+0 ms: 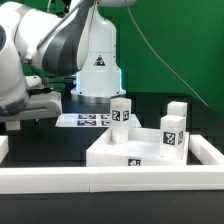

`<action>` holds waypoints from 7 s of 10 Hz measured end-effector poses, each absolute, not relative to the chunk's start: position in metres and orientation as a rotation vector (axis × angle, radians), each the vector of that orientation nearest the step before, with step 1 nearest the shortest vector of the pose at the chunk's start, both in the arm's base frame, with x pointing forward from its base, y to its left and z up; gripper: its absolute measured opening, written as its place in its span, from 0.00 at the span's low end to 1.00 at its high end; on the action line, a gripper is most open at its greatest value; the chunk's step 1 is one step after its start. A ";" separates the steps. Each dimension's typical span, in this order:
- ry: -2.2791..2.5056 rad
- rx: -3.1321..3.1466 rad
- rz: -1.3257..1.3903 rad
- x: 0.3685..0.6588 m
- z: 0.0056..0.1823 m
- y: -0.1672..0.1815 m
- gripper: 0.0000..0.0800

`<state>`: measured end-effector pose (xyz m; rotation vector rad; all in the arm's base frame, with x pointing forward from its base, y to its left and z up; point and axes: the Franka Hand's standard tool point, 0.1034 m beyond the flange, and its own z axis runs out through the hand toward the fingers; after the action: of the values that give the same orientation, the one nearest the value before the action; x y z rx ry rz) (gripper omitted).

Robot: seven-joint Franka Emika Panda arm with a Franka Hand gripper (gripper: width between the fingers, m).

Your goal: Assemble square table

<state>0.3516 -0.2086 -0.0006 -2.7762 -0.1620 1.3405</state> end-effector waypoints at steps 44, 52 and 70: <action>-0.260 -3.270 -0.284 0.545 0.110 -0.112 0.36; -0.056 -3.174 -0.256 0.566 0.126 -0.062 0.36; 0.064 -3.128 -0.585 0.571 0.121 -0.028 0.36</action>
Offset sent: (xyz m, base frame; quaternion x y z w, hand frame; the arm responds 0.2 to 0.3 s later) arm 0.0014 -0.0187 0.0234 -0.0272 -0.2238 -0.0221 0.9740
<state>0.5707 -0.0276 0.1211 -3.1275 0.0641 -0.5845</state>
